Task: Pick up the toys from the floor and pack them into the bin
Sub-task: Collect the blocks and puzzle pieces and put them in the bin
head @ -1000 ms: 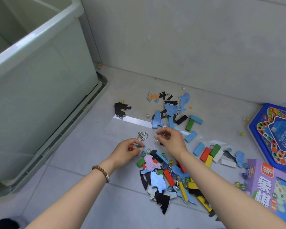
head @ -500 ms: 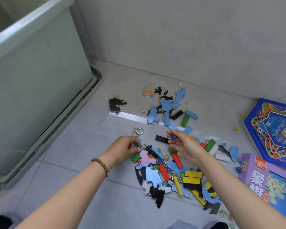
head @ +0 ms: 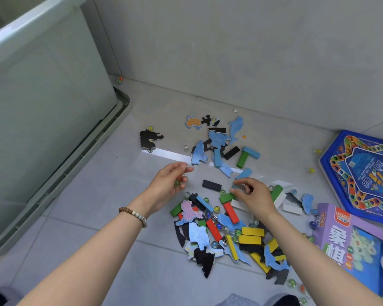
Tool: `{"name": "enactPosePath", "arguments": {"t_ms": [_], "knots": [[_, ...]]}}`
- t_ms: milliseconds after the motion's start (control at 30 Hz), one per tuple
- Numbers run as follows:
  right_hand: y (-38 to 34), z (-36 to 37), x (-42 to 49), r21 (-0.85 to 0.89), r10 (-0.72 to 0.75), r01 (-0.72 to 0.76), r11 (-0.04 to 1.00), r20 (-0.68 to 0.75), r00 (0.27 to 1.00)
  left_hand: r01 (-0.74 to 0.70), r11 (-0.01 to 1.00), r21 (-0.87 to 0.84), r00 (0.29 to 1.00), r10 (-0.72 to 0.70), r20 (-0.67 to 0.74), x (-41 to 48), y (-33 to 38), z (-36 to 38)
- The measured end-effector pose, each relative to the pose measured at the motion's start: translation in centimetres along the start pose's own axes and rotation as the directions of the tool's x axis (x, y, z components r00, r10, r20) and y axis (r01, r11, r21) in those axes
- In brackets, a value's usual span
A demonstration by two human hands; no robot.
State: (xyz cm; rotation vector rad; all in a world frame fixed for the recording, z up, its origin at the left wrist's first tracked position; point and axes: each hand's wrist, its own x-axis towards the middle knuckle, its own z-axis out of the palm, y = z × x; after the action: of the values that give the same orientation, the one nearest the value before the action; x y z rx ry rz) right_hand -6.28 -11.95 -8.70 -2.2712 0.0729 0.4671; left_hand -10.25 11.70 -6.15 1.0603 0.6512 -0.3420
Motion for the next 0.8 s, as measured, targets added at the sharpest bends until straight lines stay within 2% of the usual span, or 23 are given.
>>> {"name": "enactPosePath", "arguments": {"t_ms": [100, 167, 200, 267, 300, 333, 400, 433, 467, 533, 600, 700, 800], "knots": [[0.3, 0.3, 0.0, -0.121, -0.042, 0.039, 0.992, -0.028, 0.999, 0.068, 0.994, -0.084, 0.997, -0.064, 0.046, 0.0, -0.2, -0.3], [0.3, 0.3, 0.0, -0.174, -0.053, 0.049, 0.983, -0.022, 0.998, 0.094, 0.994, -0.048, 0.995, -0.093, 0.020, -0.1, -0.4, -0.5], [0.0, 0.3, 0.1, -0.141, -0.027, 0.024, 0.990, -0.022, 0.999, 0.099, 0.995, 0.012, 0.995, -0.098, -0.013, -0.2, -0.5, -0.6], [-0.9, 0.2, 0.3, 0.071, 0.098, -0.097, 0.993, -0.018, 0.995, 0.090, 0.979, 0.183, 0.995, -0.080, -0.059, -0.3, -0.7, -0.8], [-1.5, 0.0, 0.3, 0.228, 0.178, -0.176, 0.958, 0.010, 0.984, 0.076, 0.958, 0.275, 0.996, -0.062, -0.062, -0.4, -0.9, -1.0], [-2.1, -0.2, 0.3, 0.402, 0.244, -0.250, 0.881, 0.069, 0.967, 0.059, 0.931, 0.361, 0.998, -0.042, -0.056, -0.4, -1.1, -1.3], [-3.1, -0.6, 0.1, 0.696, 0.249, -0.339, 0.633, 0.232, 0.940, 0.025, 0.878, 0.477, 1.000, -0.014, -0.027, -0.6, -1.5, -1.8], [-3.4, -0.8, 0.1, 0.754, 0.221, -0.353, 0.553, 0.276, 0.935, 0.006, 0.861, 0.509, 1.000, -0.004, -0.004, -0.7, -1.7, -2.0], [-3.6, -0.9, 0.0, 0.770, 0.200, -0.356, 0.530, 0.295, 0.934, -0.015, 0.846, 0.533, 1.000, 0.003, 0.023, -0.7, -1.9, -2.2], [-3.9, -0.8, 0.1, 0.750, 0.198, -0.368, 0.549, 0.312, 0.929, -0.044, 0.821, 0.569, 0.999, 0.019, 0.050, -0.9, -2.1, -2.3], [-4.1, -0.6, 0.2, 0.694, 0.218, -0.378, 0.613, 0.311, 0.925, -0.036, 0.832, 0.553, 0.999, 0.034, 0.013, -0.9, -2.1, -2.2], [-3.6, -0.1, 0.1, 0.488, 0.207, -0.315, 0.814, 0.264, 0.942, 0.003, 0.871, 0.492, 0.999, 0.022, -0.044, -0.8, -1.8, -2.1], [-2.5, 0.3, -0.1, 0.225, 0.118, -0.160, 0.961, 0.190, 0.975, -0.048, 0.858, 0.512, 0.998, 0.059, -0.005, -0.8, -1.8, -2.4]]}}
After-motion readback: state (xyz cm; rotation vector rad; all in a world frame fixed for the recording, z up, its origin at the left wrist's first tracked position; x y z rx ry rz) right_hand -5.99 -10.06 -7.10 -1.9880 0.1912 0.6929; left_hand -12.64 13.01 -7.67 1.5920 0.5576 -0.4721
